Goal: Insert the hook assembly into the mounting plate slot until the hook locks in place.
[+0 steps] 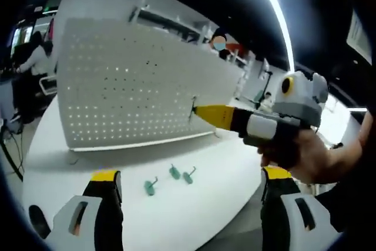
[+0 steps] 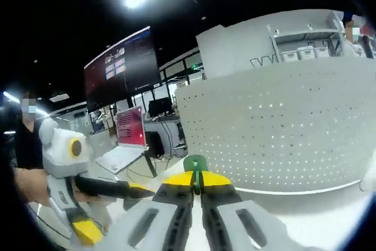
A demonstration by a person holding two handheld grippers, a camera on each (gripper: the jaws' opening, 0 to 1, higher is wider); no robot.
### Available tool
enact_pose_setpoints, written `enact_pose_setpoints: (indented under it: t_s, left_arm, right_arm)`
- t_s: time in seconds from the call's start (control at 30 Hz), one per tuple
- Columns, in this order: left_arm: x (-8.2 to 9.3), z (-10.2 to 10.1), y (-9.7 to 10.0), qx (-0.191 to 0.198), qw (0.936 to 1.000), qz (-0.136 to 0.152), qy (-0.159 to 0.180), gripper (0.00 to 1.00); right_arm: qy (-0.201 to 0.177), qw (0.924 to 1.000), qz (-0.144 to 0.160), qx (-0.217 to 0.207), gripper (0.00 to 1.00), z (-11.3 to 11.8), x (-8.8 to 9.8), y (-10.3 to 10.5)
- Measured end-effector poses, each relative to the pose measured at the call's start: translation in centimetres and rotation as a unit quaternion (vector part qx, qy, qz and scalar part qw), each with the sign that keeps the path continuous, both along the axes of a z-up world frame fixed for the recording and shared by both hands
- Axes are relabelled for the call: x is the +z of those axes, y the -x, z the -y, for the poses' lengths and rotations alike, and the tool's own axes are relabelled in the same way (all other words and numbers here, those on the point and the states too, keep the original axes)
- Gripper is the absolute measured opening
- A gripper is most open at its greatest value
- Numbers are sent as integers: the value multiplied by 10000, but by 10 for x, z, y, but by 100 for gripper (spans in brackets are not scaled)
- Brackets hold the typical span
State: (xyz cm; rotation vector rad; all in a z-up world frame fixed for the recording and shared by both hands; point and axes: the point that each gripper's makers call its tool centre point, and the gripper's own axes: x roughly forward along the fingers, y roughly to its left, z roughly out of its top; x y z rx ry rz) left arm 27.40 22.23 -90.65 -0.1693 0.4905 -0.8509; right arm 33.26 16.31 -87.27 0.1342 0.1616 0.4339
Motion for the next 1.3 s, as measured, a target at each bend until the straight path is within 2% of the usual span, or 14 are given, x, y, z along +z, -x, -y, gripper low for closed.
enact_pose_setpoints:
  t_s: [0.07, 0.1, 0.27, 0.33, 0.37, 0.5, 0.63, 0.73, 0.77, 0.83, 1.07, 1.2, 1.3]
  left_arm:
    - [5, -2, -4, 31, 10000, 75, -10, 100]
    - [5, -3, -5, 42, 9999, 96, -23, 100]
    - [3, -7, -11, 97, 9999, 66, -20, 100]
    - [2, -7, -12, 98, 9999, 45, -41, 100]
    - [2, -8, -13, 117, 9999, 89, -84, 100]
    - [-1, -6, -14, 83, 9999, 20, -90, 100]
    - [3, -9, -17, 210, 9997, 111, -11, 100]
    - [1, -7, -16, 150, 9993, -189, 268, 100]
    - [1, -7, -17, 152, 9995, -154, 230, 100]
    - [-1, -9, -17, 150, 9997, -126, 141, 100]
    - [-7, -13, -20, 192, 9998, -94, 25, 100]
    - [-10, -14, -22, 232, 9995, -183, 127, 100]
    - [-15, -14, -22, 191, 9997, -170, -34, 100]
  right_arm:
    - [-18, 9994, 181, -309, 0, 10, 2, -9]
    - [13, 9993, 156, -343, 0, 11, 1, -11]
    - [210, 9960, 514, -693, 0, 24, 8, -27]
    - [17, 9948, 547, -855, 0, 28, 11, -35]
    - [-66, 9945, 467, -940, 0, 32, 10, -42]
    - [-111, 9912, 554, -1197, 0, 43, 17, -66]
    - [-21, 9879, 706, -1382, 0, 54, 27, -83]
    - [-150, 9844, 886, -1511, 0, 66, 39, -95]
    - [-177, 9838, 932, -1519, 0, 67, 42, -98]
    - [27, 9810, 1060, -1625, 0, 73, 47, -105]
    - [-4, 9784, 1090, -1755, 0, 85, 52, -126]
    - [-33, 9770, 1076, -1840, 0, 92, 55, -142]
    - [-36, 9739, 1143, -1960, 0, 101, 61, -151]
